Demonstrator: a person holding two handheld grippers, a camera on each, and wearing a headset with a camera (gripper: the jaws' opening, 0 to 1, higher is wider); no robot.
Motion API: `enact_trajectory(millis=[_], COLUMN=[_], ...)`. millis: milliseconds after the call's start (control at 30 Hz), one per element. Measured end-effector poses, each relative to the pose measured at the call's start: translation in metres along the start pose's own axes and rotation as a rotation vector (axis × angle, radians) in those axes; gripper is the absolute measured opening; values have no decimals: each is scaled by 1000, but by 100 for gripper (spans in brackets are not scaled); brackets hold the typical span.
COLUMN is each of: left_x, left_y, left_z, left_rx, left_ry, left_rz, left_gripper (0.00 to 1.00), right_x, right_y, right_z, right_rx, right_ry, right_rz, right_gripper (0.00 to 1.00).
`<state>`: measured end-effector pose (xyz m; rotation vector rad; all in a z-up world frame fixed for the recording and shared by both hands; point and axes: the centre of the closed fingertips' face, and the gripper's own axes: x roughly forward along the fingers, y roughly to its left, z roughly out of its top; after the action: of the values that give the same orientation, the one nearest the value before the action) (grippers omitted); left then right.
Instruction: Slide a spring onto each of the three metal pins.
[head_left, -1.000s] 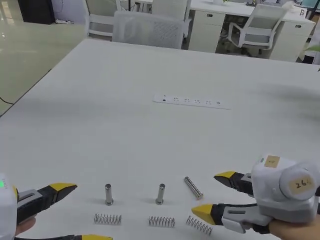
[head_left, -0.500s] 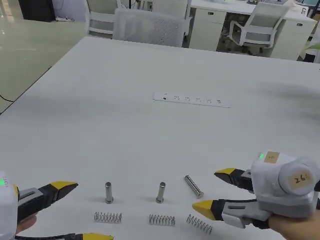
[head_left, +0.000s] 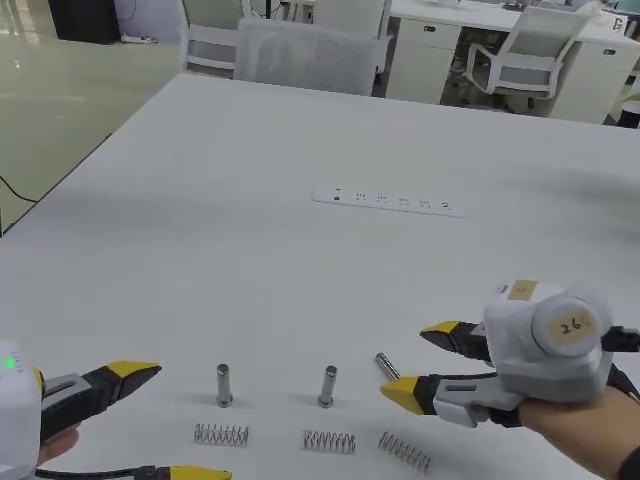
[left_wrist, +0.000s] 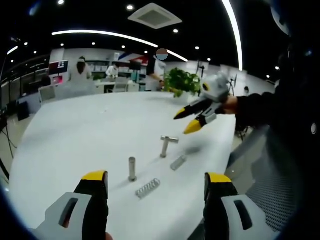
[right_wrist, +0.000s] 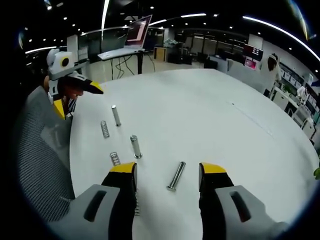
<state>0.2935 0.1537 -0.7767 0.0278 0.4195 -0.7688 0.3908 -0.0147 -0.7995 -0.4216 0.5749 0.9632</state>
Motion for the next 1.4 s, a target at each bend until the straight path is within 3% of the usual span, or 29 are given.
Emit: enact_trajectory(millis=[400, 767, 1400], left_x=[1, 1, 1], left_y=[0, 0, 0], left_z=[-2, -3, -4], left_rx=[-1, -6, -7], left_ry=[7, 5, 9], left_rz=[-2, -3, -2], left_gripper=[75, 74, 73], right_x=[26, 41, 55], right_y=[-11, -19, -27], right_z=[-10, -22, -32], right_rx=[23, 64, 145], right_ry=[81, 167, 241], right_rz=[2, -14, -27], right_gripper=[40, 26, 12])
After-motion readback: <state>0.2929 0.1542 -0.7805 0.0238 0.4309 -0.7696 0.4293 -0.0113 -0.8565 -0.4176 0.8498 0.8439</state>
